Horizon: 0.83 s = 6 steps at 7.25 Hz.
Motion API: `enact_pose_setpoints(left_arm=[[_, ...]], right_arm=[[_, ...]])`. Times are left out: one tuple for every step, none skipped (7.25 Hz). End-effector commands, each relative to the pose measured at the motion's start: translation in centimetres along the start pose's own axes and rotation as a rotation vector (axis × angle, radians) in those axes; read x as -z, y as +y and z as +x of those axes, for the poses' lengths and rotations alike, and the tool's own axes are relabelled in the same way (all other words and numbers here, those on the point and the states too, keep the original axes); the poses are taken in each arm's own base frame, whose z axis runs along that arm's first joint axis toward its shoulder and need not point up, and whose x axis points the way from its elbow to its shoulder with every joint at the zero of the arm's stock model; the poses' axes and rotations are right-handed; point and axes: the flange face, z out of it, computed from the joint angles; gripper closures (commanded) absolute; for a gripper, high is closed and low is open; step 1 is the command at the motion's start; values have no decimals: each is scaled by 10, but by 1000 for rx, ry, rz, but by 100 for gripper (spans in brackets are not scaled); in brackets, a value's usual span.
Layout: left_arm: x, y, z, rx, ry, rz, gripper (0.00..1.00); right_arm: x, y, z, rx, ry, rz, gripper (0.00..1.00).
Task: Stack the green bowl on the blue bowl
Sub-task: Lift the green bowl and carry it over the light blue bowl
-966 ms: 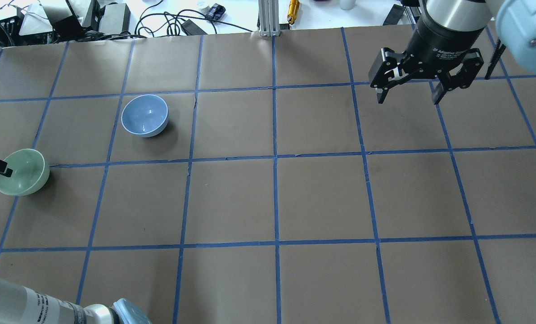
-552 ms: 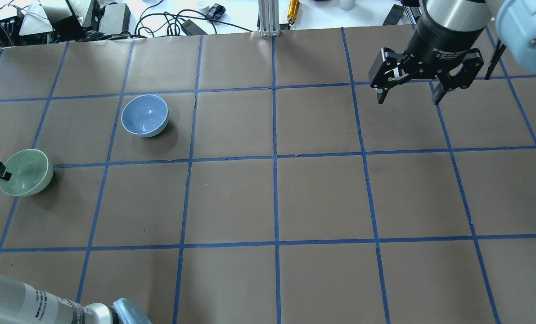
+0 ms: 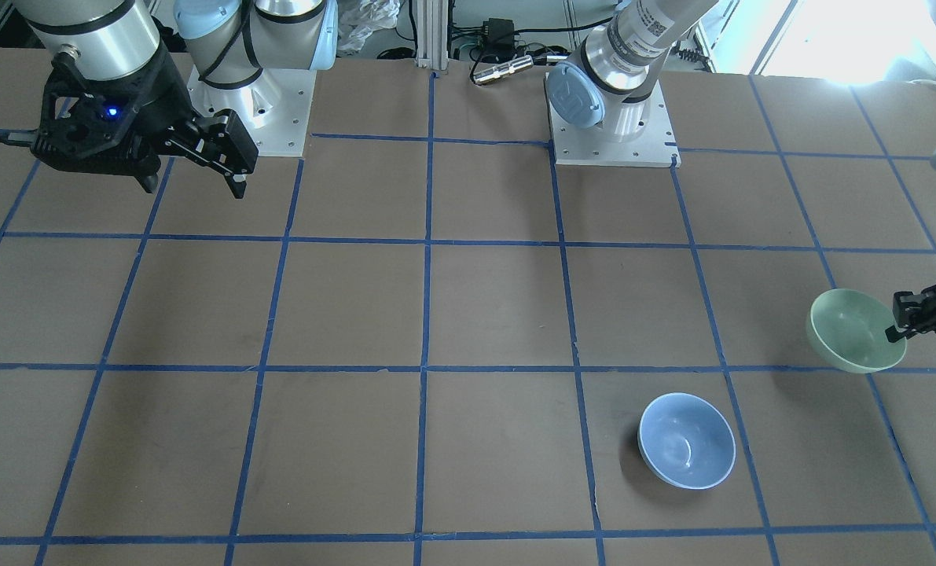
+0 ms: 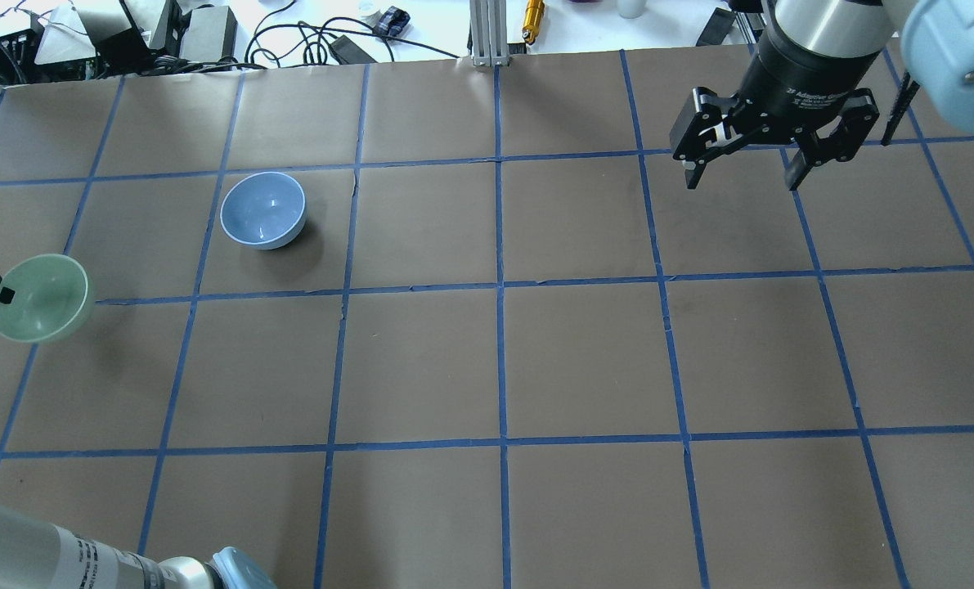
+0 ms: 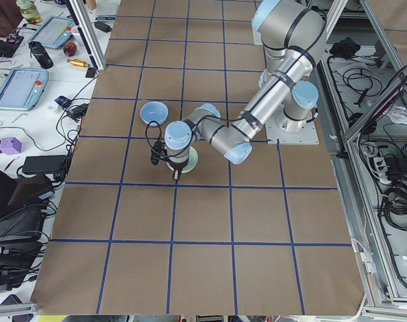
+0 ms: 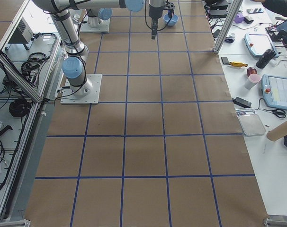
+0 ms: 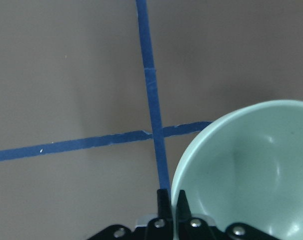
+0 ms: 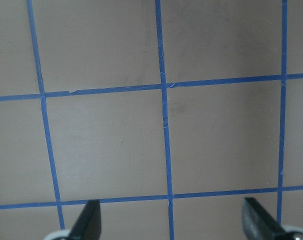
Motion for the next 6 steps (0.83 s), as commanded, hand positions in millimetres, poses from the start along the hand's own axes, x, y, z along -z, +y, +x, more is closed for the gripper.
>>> enact_pose_setpoints(left_arm=[[23, -49, 61, 22, 45, -5, 100], [14, -68, 85, 81, 102, 31, 100], [2, -98, 144, 134, 119, 9, 100], [-1, -116, 189, 136, 118, 1, 100], [-4, -121, 203, 179, 120, -3, 100], [-8, -126, 209, 176, 114, 7, 100]], right_arm=[[0, 0, 0, 0, 0, 0, 0], [0, 0, 0, 0, 0, 0, 0], [0, 0, 0, 0, 0, 0, 0], [0, 0, 0, 0, 0, 0, 0], [0, 0, 0, 0, 0, 0, 0], [0, 0, 0, 0, 0, 2, 0]])
